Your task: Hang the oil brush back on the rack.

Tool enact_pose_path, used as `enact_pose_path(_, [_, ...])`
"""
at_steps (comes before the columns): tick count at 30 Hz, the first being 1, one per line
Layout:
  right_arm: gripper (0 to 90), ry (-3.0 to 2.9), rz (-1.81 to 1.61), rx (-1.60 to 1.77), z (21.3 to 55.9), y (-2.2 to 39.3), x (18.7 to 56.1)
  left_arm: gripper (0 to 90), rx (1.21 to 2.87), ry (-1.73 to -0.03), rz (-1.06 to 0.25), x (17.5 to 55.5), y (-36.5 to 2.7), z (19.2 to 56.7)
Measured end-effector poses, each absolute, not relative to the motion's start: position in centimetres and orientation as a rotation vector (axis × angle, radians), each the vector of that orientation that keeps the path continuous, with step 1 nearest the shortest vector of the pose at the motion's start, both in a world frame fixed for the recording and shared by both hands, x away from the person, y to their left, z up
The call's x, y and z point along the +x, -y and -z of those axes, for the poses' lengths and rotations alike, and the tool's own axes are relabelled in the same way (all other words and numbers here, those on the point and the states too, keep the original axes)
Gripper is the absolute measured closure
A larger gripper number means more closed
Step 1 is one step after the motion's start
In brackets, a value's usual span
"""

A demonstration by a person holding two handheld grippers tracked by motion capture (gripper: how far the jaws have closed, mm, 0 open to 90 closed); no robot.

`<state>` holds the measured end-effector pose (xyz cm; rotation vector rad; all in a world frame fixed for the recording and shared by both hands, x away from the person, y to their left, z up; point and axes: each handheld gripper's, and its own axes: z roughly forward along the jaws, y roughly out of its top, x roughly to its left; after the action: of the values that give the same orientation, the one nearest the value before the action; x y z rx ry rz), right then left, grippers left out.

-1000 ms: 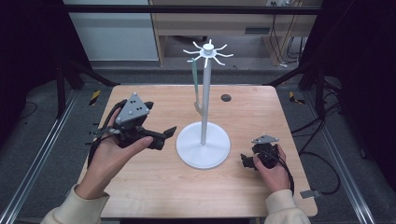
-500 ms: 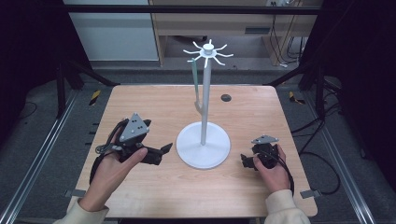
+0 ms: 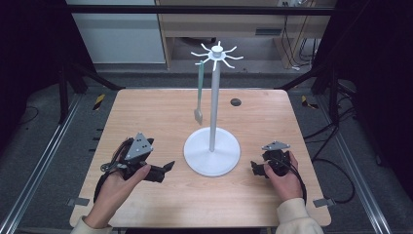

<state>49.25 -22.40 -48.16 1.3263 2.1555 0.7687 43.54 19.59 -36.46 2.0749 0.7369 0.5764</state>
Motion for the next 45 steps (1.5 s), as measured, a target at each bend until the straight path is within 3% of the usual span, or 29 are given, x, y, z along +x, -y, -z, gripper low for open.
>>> enact_pose_path(18, [9.0,-2.162,-0.764,1.323,48.3,22.2,49.3,3.1,2.086,-0.848,-0.522,43.8,-22.9,41.8])
enact_pose_path(45, [9.0,-2.163,-0.757,1.319,48.3,22.2,49.3,3.2,2.1,-0.988,-0.57,44.3,-27.7,46.4])
